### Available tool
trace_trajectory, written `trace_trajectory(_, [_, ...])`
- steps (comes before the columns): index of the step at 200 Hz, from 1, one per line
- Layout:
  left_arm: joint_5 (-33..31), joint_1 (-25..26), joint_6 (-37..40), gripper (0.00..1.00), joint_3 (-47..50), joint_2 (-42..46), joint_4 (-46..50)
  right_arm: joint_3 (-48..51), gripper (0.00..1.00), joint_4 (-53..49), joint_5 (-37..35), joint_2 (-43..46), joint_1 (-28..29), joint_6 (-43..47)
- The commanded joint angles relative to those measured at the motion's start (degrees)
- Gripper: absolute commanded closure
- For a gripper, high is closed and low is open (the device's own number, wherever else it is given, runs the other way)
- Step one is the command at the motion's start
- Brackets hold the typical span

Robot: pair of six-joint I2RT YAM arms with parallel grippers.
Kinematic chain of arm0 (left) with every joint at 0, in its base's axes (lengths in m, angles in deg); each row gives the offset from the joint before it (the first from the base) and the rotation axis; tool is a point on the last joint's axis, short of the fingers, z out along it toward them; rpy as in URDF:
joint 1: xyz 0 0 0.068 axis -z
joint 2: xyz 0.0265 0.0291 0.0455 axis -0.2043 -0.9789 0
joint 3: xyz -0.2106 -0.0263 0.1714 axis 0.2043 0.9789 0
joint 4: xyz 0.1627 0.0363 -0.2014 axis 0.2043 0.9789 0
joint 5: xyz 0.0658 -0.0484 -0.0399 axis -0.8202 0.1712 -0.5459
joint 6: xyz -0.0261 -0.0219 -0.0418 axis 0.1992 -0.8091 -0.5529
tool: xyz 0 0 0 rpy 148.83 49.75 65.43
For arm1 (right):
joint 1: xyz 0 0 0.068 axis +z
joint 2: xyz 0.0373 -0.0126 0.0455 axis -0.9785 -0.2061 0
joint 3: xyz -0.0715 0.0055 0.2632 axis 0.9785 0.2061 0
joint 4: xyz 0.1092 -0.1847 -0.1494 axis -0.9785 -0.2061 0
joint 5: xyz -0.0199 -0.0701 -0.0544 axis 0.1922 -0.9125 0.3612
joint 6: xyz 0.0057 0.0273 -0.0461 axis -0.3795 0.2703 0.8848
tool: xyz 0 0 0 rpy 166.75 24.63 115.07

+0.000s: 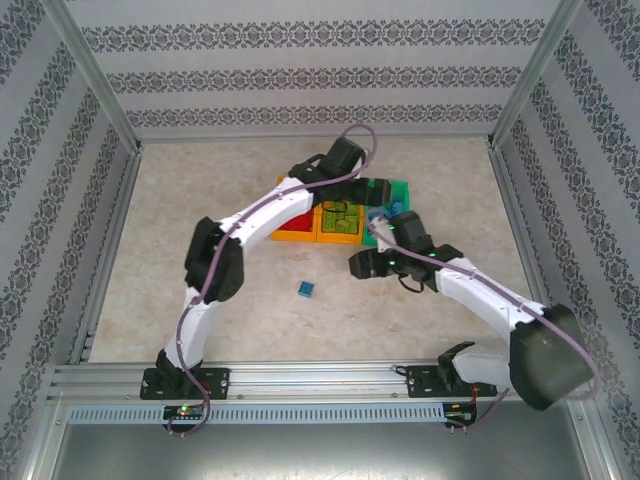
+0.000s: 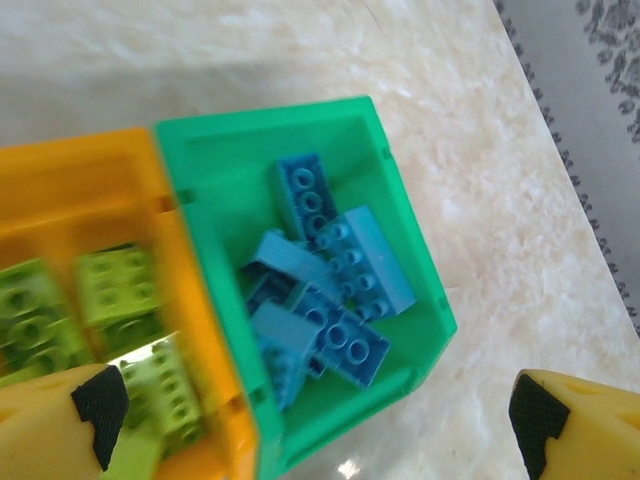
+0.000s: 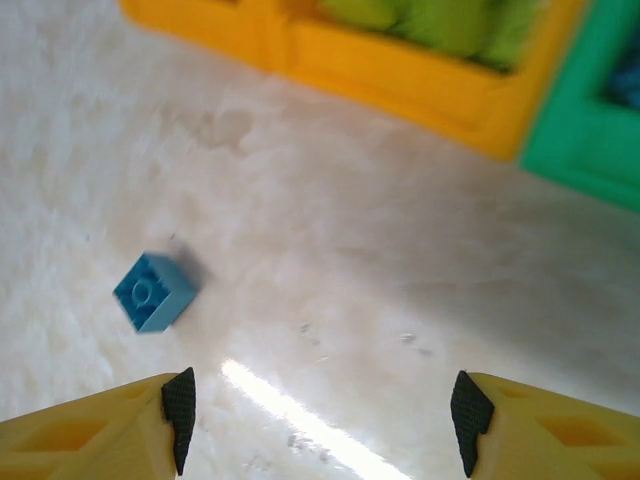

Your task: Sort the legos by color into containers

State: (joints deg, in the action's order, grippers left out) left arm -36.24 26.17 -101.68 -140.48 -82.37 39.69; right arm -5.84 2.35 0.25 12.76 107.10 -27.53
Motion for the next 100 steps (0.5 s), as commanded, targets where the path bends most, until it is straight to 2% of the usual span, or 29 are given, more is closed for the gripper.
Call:
trace_trajectory(1, [-6.1, -5.0, -0.6, 0.00, 9.6, 10.3, -4.7, -2.6, 0.28, 1.6, -4.9, -4.0, 7.8, 0.3])
trace_trajectory(19, [-5.4, -9.4, -2.6, 0.00, 20.9, 17.3, -8.3, -5.9, 0.26, 1.9, -7.8, -9.1, 14.9, 2.8])
trace_trajectory(40, [-3.6, -14.7, -4.4, 0.00, 30.8, 23.7, -9.7, -12.1, 0.24, -1.8, -8.9, -16.1, 19.7, 7.7])
trace_trajectory(100, [-1.7, -25.2, -5.8, 0.00, 48.5, 37.7, -9.3, -20.5, 0.24, -8.3, -6.7, -26.4, 21.0, 19.0])
